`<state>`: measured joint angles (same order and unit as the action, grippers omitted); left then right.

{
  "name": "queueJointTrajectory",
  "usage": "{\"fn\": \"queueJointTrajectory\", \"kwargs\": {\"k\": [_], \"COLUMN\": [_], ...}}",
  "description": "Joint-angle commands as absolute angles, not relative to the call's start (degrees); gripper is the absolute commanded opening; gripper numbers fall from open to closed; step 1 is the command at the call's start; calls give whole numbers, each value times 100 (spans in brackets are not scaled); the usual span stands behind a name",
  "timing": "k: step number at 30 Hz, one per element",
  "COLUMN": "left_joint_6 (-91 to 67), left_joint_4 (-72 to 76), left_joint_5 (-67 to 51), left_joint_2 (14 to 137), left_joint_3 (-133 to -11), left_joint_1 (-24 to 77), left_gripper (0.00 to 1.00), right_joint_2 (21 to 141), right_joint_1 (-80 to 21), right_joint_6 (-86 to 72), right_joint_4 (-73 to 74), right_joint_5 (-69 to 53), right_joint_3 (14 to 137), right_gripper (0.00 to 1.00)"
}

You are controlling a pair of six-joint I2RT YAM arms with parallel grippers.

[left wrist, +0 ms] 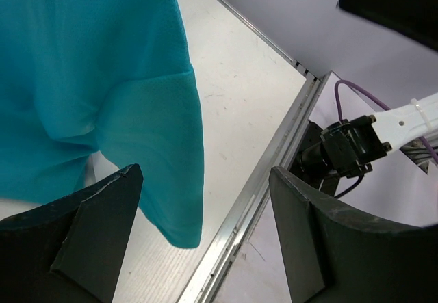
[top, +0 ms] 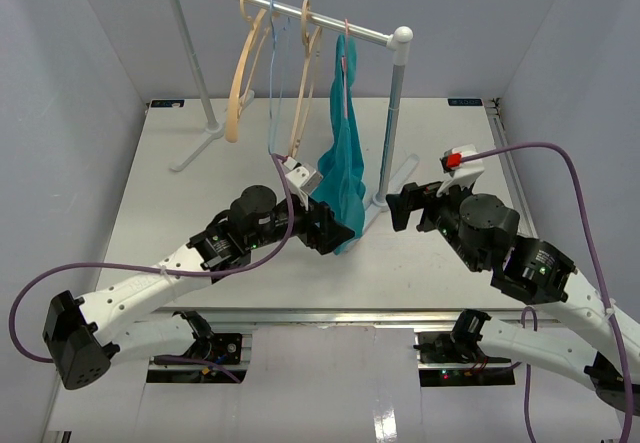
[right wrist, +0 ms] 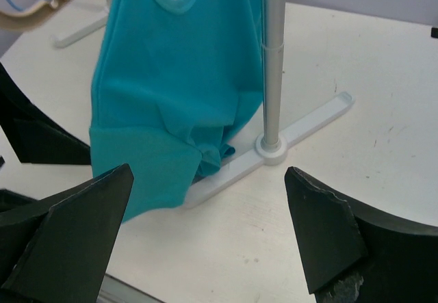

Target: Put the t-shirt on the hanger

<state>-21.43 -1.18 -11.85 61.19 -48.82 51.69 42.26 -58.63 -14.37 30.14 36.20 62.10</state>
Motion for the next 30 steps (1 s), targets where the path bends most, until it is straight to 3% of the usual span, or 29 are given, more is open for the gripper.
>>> {"fn": "queueJointTrajectory", "kwargs": {"k": [1, 4, 7, 8, 11, 16, 25, 28, 30], "left_joint_6": [-2057, -2057, -2057, -2037, -1982, -1771, -1744, -1735, -1705], "left_joint_4": [200, 84, -371, -506, -910, -1484, -1998, -2062, -2119], "left_joint_5": [-808, -487, 364, 827, 1914, 2976, 3742, 3938, 3960], "left_joint_2": [6273, 6373, 6336, 6270, 5976, 5405, 5429, 5318, 5235], "left_joint_3": [-4870, -4892, -4966, -5008, -5148, -5509, -5884, -5933, -5951], "left_joint_1": [5275, 5291, 5291, 5291, 5291, 5282, 5273, 5273, 5273], "left_gripper": [83, 64, 21, 13, 0, 0, 9, 21, 43], "right_joint_2": [3962, 3937, 3900, 3884, 3797, 3555, 3381, 3330, 3305], "right_joint_1": [-5889, -5884, -5880, -5880, -5882, -5887, -5884, -5880, -5888], "right_joint_6": [-1531, -1556, -1564, -1569, -1589, -1648, -1713, -1768, -1829], "right_joint_4": [2689, 2689, 2689, 2699, 2725, 2733, 2742, 2747, 2761], "right_joint_5": [3488, 3438, 3387, 3379, 3375, 3373, 3366, 3361, 3339], "right_joint_3": [5936, 5853, 5792, 5774, 5702, 5453, 5270, 5115, 5017], "right_gripper": [98, 98, 98, 98, 98, 98, 98, 92, 90]}}
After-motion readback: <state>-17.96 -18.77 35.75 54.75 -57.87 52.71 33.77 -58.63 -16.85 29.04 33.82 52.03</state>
